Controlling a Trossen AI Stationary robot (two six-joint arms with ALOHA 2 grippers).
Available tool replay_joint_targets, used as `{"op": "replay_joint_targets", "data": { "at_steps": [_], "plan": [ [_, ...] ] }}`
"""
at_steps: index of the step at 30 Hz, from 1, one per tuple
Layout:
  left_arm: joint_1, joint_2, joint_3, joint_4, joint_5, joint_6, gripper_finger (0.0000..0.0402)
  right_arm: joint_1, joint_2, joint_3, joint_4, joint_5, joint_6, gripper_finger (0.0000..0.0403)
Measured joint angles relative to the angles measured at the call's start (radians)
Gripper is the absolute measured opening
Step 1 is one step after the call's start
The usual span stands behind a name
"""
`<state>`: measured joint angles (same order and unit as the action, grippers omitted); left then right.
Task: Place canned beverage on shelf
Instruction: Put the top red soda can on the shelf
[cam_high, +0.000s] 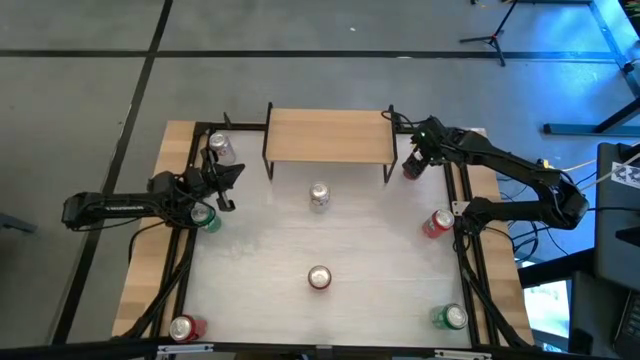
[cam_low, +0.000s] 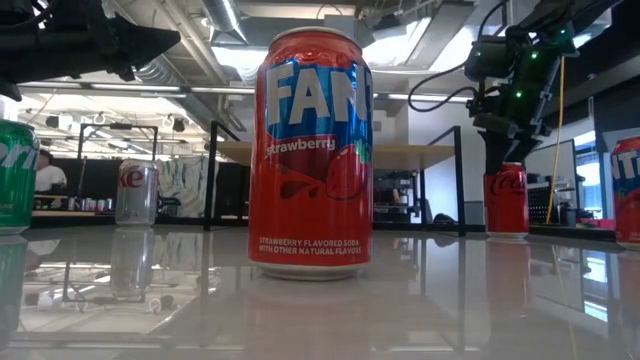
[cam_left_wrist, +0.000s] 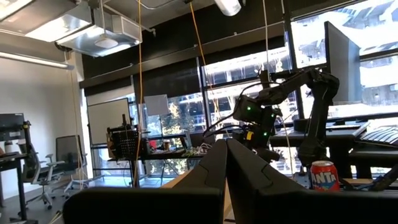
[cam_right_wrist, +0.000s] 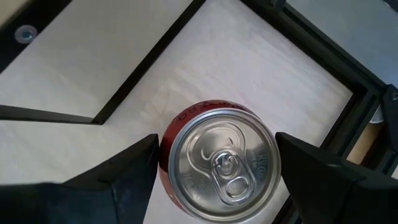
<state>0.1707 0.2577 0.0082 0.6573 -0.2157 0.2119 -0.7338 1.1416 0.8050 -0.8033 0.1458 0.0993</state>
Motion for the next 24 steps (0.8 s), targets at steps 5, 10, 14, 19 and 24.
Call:
{"op": "replay_joint_targets", "data": {
  "at_steps": [5, 10, 14, 19, 24],
  "plan": [
    [0.0, 0.0, 0.0, 0.003, 0.0, 0.0, 0.0004, 0.0, 0.004, -0.006, -0.021, -0.026, 0.021, 0.0366],
    [0.0, 0.0, 0.0, 0.003, 0.0, 0.0, 0.0004, 0.0, 0.004, -0.006, -0.013, -0.017, 0.021, 0.0385],
    [0.0, 0.0, 0.0, 0.003, 0.0, 0.0, 0.0004, 0.0, 0.004, -0.004, -0.015, -0.015, 0.005, 0.036],
    [0.0, 0.0, 0.0, 0.002, 0.0, 0.0, 0.0004, 0.0, 0.003, -0.028, 0.007, -0.008, 0.004, 0.0345],
    [0.0, 0.0, 0.0, 0.002, 0.0, 0.0, 0.0004, 0.0, 0.002, -0.041, 0.013, -0.007, 0.009, 0.0322]
  ]
}}
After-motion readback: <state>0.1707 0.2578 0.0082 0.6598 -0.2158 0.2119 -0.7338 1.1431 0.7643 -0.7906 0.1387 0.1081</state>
